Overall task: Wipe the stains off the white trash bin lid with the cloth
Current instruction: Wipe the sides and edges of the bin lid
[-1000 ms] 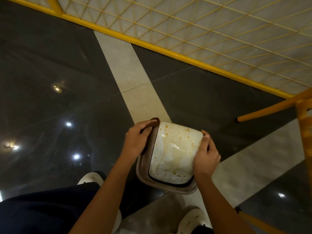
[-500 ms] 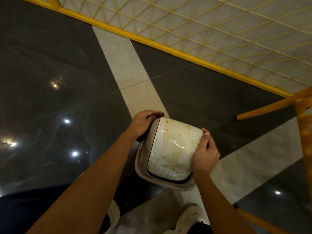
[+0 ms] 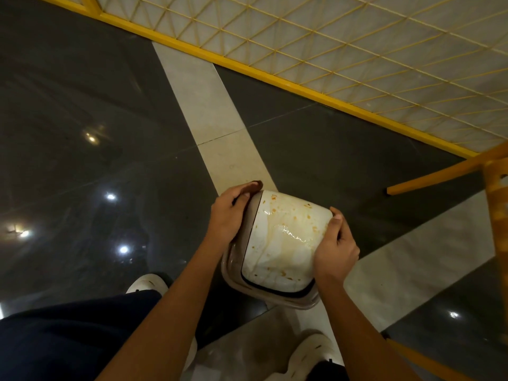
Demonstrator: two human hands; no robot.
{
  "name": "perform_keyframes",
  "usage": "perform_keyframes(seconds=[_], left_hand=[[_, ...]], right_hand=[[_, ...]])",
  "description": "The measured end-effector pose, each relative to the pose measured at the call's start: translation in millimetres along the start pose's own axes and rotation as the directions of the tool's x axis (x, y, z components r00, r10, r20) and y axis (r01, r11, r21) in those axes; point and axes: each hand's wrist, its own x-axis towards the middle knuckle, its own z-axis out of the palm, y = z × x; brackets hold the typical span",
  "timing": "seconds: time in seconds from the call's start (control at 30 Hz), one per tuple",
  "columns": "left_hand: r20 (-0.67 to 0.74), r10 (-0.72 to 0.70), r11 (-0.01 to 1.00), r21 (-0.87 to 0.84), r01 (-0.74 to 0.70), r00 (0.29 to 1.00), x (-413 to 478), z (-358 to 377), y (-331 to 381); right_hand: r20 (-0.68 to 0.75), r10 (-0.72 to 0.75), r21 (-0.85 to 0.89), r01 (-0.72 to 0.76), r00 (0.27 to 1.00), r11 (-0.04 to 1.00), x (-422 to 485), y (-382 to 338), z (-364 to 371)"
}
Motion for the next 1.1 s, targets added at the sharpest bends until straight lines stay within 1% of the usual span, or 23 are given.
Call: perform_keyframes(seconds=[0.03, 0.1, 0.2, 0.27, 0.33, 0.43, 0.53, 0.6, 0.67, 0.73, 0.8, 0.83, 0.97, 1.03, 1.1], left_hand=[[0.005, -0.011, 1.000, 0.025, 0.011, 1.000, 3.6, 1.1, 2.3], [-0.004, 0.015, 0.999, 0.044, -0.015, 1.000, -0.8, 1.8, 3.1], [-0.077, 0.108, 0.993, 0.058, -0.104, 0.991, -31.5, -1.5, -8.6], [-0.123, 0.140, 0.987, 0.093, -0.129, 0.983, -47.9, -2.2, -17.9], [-0.132, 0.133, 0.987, 0.109, -0.119, 0.982, -45.4, -2.5, -17.5], [-0.066, 0.083, 0.991, 0.110, -0.075, 0.994, -23.1, -1.6, -3.0], [-0.042, 0.156, 0.969, 0.200, -0.145, 0.987, -19.2, 0.7, -0.5], [-0.069, 0.167, 0.964, 0.222, -0.148, 0.984, -36.5, 2.5, -8.9], [-0.127, 0.147, 0.973, 0.198, -0.120, 0.981, -55.7, 1.8, -19.9], [-0.159, 0.112, 0.986, 0.137, -0.091, 0.981, -57.0, -0.6, -23.7], [-0.137, 0.041, 0.997, 0.069, -0.031, 0.990, -42.4, -1.1, -16.4], [-0.118, 0.021, 0.998, 0.065, -0.013, 0.993, -35.4, -1.0, -10.5], [-0.119, 0.138, 0.975, 0.192, -0.113, 0.983, -42.0, 2.6, -5.7], [-0.152, 0.150, 0.964, 0.240, -0.111, 0.977, -64.9, 6.0, -14.6], [-0.193, 0.158, 0.963, 0.245, -0.108, 0.969, -76.8, 6.8, -20.6]], right_hand=[[0.000, 0.008, 0.005, -0.008, 1.000, 1.000, 0.3, 0.0, -0.1], [-0.004, 0.021, 0.019, -0.021, 1.000, 1.000, 0.7, -0.6, -0.1], [-0.008, 0.019, 0.027, -0.019, 1.000, 0.999, -0.4, -0.5, -1.1], [-0.005, 0.016, 0.022, -0.016, 1.000, 1.000, -0.4, 0.3, -1.2], [0.000, 0.015, 0.015, -0.015, 1.000, 1.000, -0.9, 0.0, -1.1], [-0.002, 0.018, 0.021, -0.018, 1.000, 1.000, -0.7, -2.3, -1.0], [-0.004, 0.027, 0.031, -0.027, 1.000, 0.999, -0.6, -3.2, -0.7], [-0.011, 0.026, 0.026, -0.025, 1.000, 0.999, -0.6, -1.2, -0.7], [-0.009, 0.022, 0.021, -0.022, 1.000, 1.000, -0.5, 0.3, -0.3], [0.003, 0.023, 0.016, -0.023, 1.000, 1.000, -1.0, -0.3, -0.6], [0.014, 0.030, 0.016, -0.031, 0.999, 0.999, -1.2, -1.9, -1.0], [0.013, 0.036, 0.021, -0.036, 0.999, 0.999, -1.4, -3.0, -1.5], [0.009, 0.041, 0.030, -0.041, 0.999, 0.999, -0.6, -4.4, -2.5], [0.012, 0.035, 0.023, -0.035, 0.999, 0.999, -1.1, -3.5, -2.3], [0.013, 0.031, 0.017, -0.031, 0.999, 0.999, -1.3, -3.1, -1.8]])
